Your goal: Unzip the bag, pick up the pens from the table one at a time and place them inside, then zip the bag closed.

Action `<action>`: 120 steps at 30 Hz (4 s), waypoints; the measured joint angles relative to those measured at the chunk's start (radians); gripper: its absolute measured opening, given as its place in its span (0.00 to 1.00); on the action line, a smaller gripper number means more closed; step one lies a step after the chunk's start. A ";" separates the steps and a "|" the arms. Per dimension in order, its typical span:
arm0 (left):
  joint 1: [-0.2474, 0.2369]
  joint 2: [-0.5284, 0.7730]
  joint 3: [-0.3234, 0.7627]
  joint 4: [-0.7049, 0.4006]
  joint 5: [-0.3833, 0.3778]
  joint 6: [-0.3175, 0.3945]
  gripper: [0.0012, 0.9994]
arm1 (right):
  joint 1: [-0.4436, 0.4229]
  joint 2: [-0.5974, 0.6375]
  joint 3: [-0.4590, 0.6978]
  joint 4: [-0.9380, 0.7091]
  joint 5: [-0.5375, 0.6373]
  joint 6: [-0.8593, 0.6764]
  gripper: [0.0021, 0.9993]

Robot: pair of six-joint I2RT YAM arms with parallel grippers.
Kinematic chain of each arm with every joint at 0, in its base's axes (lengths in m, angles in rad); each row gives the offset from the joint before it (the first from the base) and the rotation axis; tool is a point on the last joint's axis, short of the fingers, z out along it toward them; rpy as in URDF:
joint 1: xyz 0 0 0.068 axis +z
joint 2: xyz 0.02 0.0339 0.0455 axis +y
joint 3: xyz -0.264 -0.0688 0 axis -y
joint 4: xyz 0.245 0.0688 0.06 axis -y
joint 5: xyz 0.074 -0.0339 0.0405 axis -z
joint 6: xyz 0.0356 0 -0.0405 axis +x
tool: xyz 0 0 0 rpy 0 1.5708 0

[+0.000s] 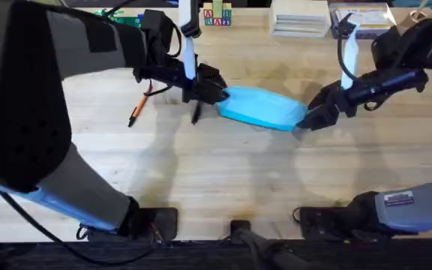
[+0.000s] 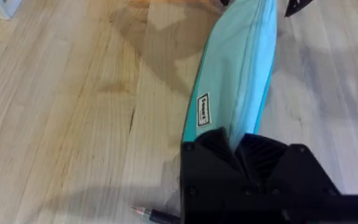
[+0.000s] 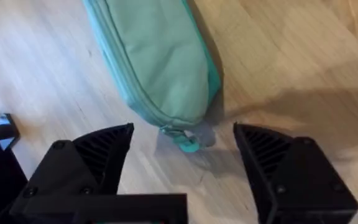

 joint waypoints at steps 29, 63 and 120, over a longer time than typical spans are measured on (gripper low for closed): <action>0.000 0.000 0.000 0.000 0.000 0.000 0.04 | 0.000 0.001 0.000 -0.006 -0.023 0.000 0.42; -0.003 0.000 0.000 0.000 0.003 0.000 0.04 | 0.015 0.000 0.000 -0.029 0.051 0.016 0.03; -0.013 0.000 0.000 -0.003 0.003 0.000 0.04 | 0.183 0.000 0.424 -0.357 0.297 0.488 0.03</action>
